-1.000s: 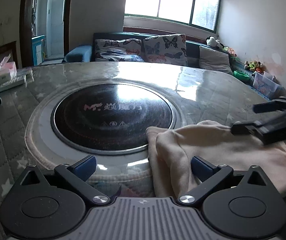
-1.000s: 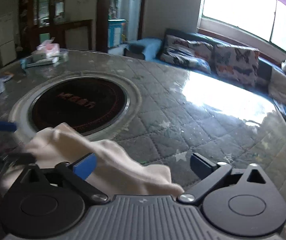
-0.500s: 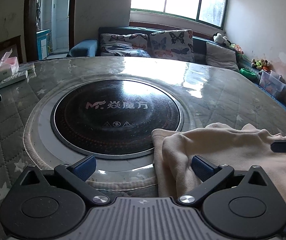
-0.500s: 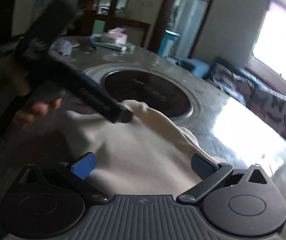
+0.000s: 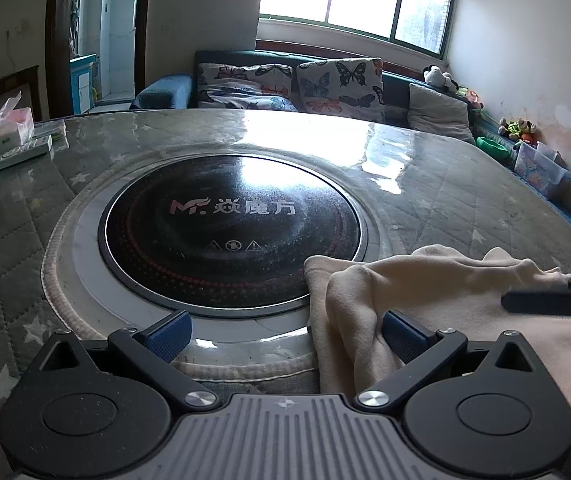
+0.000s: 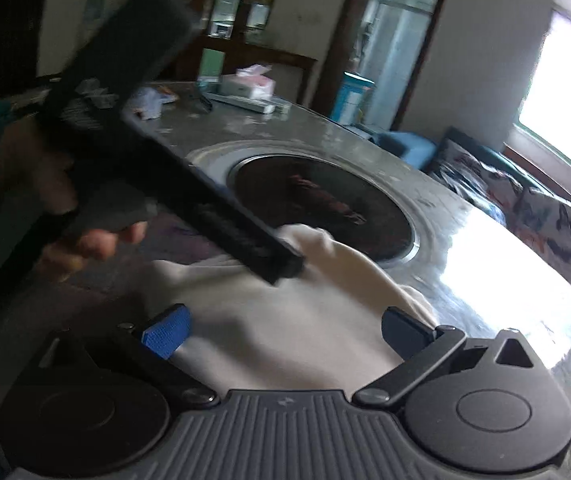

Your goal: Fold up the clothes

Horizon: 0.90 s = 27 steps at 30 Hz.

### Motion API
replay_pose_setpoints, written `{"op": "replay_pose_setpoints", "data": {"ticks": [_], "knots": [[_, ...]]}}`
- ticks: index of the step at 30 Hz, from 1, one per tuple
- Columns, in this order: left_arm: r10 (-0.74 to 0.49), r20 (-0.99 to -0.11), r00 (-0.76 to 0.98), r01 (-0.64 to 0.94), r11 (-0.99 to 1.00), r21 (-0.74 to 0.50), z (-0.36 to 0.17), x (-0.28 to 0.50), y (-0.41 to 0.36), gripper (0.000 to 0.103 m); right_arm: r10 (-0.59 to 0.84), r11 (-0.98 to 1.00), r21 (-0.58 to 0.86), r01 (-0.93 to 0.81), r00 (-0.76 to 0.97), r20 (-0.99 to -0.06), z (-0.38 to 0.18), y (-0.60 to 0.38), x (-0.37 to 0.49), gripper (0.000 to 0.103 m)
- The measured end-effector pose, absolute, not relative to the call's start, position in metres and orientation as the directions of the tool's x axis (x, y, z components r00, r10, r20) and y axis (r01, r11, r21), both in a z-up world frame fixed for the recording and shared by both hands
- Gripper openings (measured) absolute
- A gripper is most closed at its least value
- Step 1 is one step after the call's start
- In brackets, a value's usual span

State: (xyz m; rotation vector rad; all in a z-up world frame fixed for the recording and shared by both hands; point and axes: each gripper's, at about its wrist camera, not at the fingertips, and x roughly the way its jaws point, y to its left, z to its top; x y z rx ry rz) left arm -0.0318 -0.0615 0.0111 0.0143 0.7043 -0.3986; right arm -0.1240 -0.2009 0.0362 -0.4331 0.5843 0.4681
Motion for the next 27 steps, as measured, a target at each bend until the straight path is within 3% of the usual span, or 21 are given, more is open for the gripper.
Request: {"op": "replay_pose_setpoints", "data": {"ticks": [11, 21, 27], "knots": [[-0.354, -0.626, 0.695, 0.363, 0.924, -0.12, 0.01, -0.033, -0.061, 0.103, 0.293, 0.859, -0.174, -0.481, 0.742, -0.603, 0.056, -0.235, -0.136, 0.103], [-0.348, -0.626, 0.698, 0.362, 0.926, -0.111, 0.01, -0.036, -0.062, 0.103, 0.076, 0.959, -0.171, -0.226, 0.786, -0.614, 0.055, -0.316, -0.17, 0.103], [-0.345, -0.627, 0.699, 0.362, 0.926, -0.105, 0.01, -0.036, -0.063, 0.103, 0.041, 0.978, -0.133, -0.161, 0.774, -0.632, 0.051, -0.343, -0.193, 0.103]]}}
